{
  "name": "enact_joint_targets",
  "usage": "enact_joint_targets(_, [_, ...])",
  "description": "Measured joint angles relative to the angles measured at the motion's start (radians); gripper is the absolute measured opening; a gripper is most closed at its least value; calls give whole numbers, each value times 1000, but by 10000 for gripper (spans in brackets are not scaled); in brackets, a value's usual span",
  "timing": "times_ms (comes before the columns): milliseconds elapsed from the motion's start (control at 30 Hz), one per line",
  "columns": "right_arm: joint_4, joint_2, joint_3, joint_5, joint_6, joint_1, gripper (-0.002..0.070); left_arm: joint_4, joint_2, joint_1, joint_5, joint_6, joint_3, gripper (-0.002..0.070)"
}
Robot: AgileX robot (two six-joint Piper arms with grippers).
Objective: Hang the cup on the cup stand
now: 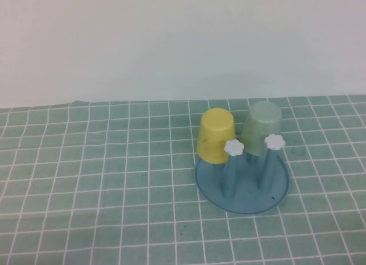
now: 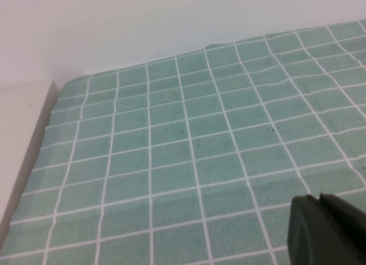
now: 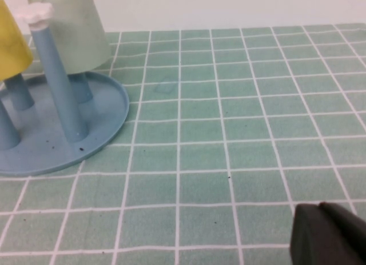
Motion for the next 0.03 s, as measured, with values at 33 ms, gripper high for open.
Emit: enact_joint_targets(33, [0,0,0,0,0,0,-1,0,0,0,0,0,0,-1])
